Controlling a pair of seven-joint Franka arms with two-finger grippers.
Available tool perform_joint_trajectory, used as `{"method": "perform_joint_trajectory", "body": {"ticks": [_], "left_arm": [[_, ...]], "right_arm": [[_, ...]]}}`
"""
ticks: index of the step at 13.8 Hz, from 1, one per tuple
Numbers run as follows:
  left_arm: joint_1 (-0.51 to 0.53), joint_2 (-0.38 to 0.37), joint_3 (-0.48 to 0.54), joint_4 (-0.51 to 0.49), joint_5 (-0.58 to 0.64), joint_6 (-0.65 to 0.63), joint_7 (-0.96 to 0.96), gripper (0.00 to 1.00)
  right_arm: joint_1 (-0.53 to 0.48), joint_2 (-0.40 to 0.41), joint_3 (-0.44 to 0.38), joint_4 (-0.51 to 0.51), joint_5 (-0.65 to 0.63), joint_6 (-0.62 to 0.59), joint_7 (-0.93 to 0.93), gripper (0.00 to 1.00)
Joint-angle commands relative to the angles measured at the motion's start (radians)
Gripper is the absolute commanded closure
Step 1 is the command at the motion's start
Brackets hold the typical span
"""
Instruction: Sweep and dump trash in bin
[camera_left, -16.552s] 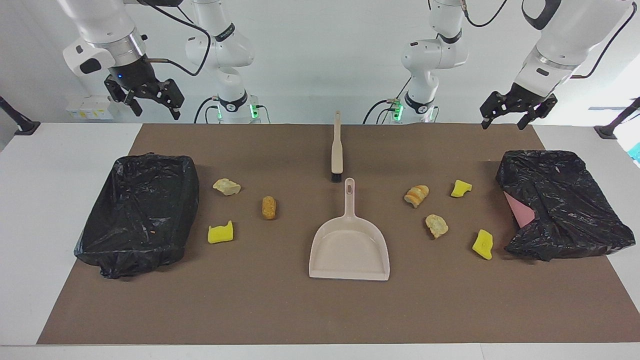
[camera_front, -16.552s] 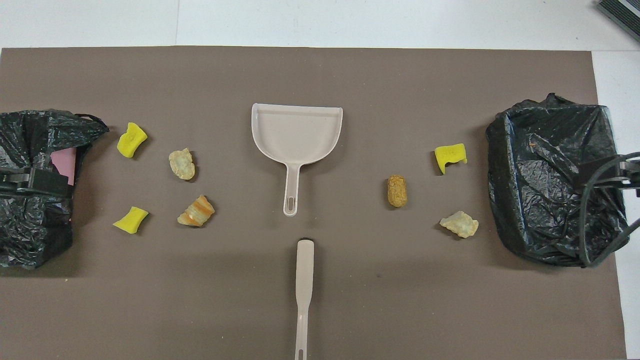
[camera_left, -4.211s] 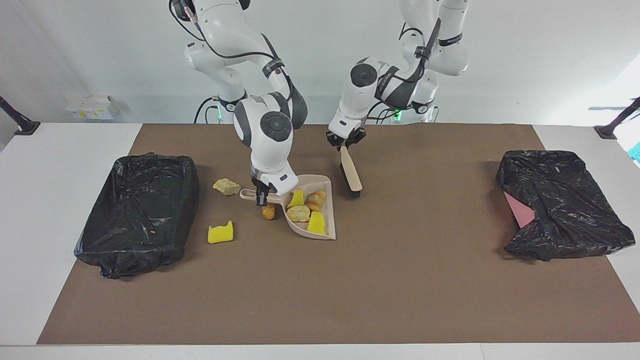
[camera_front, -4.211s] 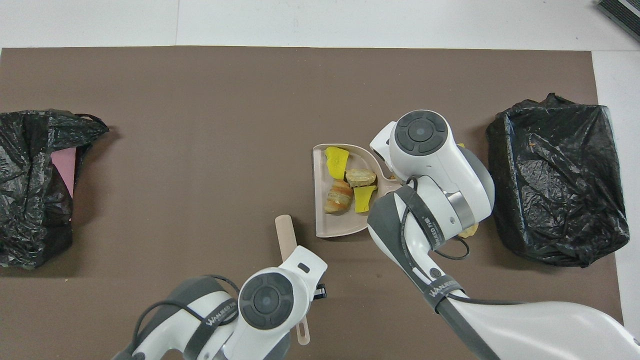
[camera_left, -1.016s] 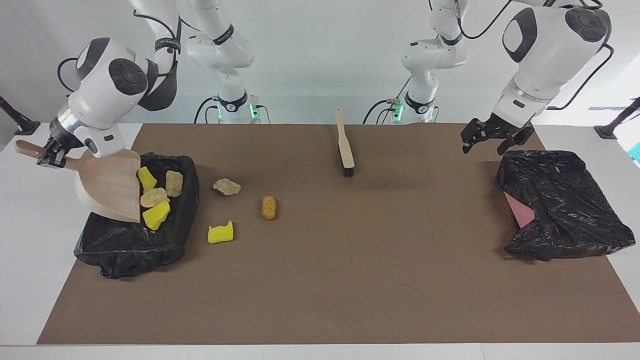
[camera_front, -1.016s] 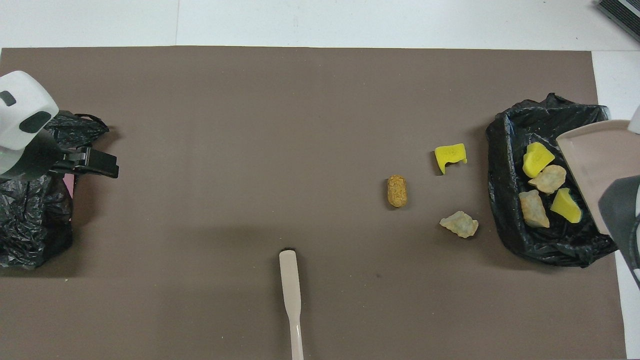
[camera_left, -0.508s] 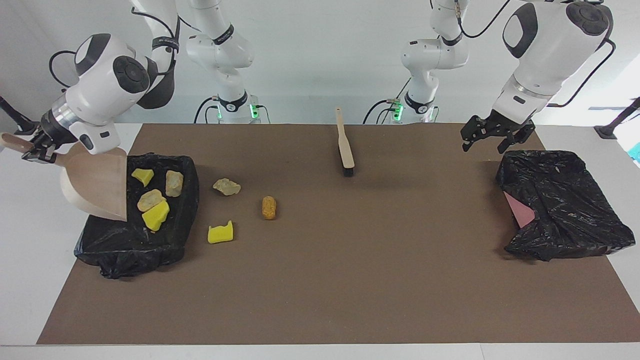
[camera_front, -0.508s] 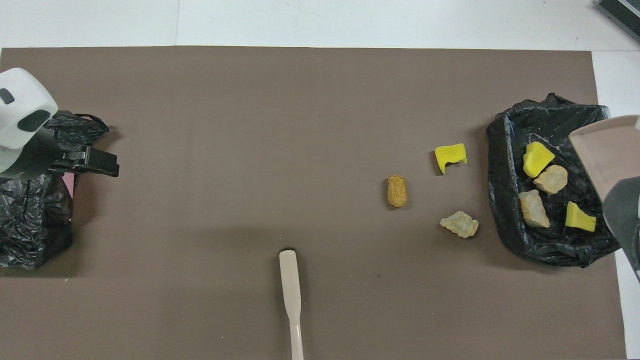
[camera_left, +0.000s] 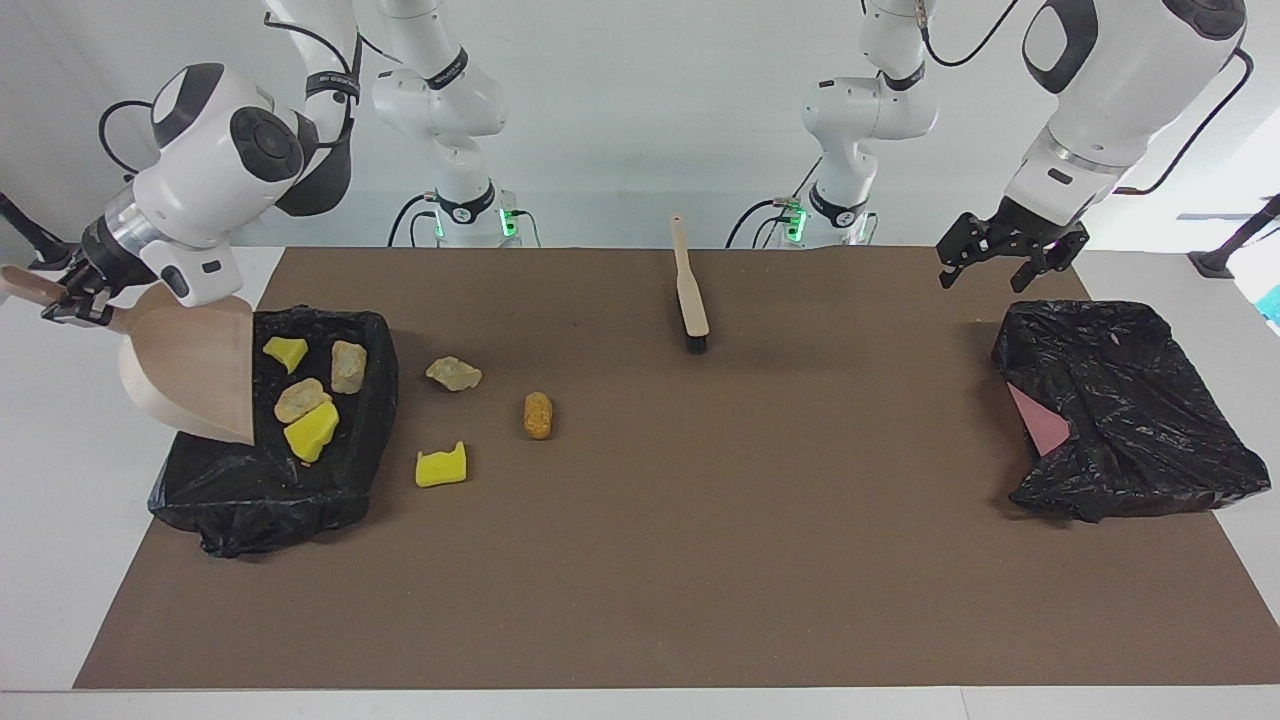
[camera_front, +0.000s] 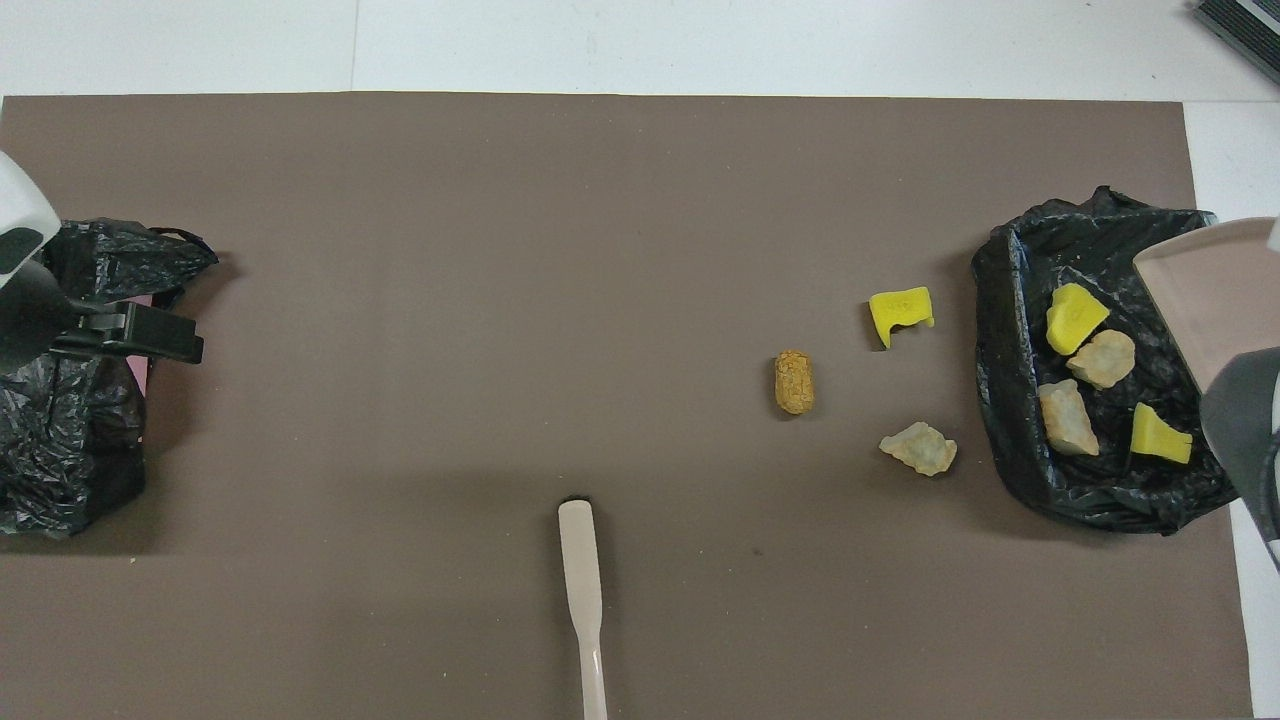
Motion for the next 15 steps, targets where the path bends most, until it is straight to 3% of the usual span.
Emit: {"method": "perform_joint_trajectory", "body": {"ticks": [1, 8, 15], "left_arm": [[-0.013, 0.001, 0.008, 0.036, 0.071, -0.047, 0.021, 0.0], [-0.013, -0.01, 0.008, 0.038, 0.068, -0.034, 0.024, 0.0], [-0.012, -0.01, 0.011, 0.038, 0.068, -0.029, 0.024, 0.0]], "right_arm": [[0.023, 0.004, 0.006, 0.039, 0.018, -0.043, -0.002, 1.0], [0.171, 0.097, 0.02, 0.232, 0.274, -0.273, 0.197, 1.0], [0.277, 0.1, 0.018, 0.249, 0.595, -0.34, 0.738, 1.0]]}}
